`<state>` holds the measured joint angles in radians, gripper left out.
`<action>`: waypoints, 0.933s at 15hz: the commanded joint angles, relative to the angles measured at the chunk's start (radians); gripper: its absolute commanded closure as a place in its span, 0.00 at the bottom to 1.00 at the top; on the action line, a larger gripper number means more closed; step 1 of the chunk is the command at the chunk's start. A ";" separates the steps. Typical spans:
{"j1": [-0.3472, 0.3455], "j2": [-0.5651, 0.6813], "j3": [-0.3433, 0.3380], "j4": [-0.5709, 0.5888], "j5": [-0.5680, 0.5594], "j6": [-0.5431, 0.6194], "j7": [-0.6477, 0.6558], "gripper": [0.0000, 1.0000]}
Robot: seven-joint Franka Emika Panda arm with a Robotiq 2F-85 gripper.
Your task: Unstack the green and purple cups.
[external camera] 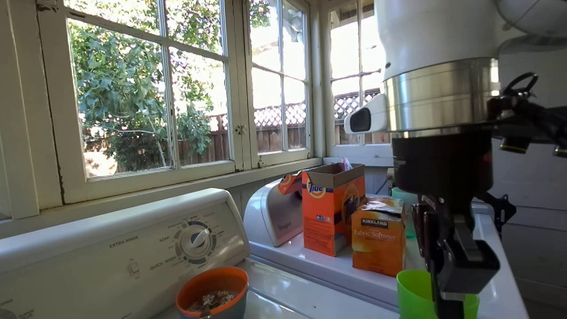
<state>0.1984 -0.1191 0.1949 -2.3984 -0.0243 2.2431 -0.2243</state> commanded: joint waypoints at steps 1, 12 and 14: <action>0.011 -0.042 0.011 -0.026 -0.042 -0.003 0.023 0.99; 0.021 -0.137 0.046 -0.053 -0.152 -0.037 0.113 0.99; 0.021 -0.156 0.048 -0.057 -0.158 -0.038 0.124 0.99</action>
<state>0.2129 -0.2157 0.2362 -2.4225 -0.1494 2.2292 -0.1406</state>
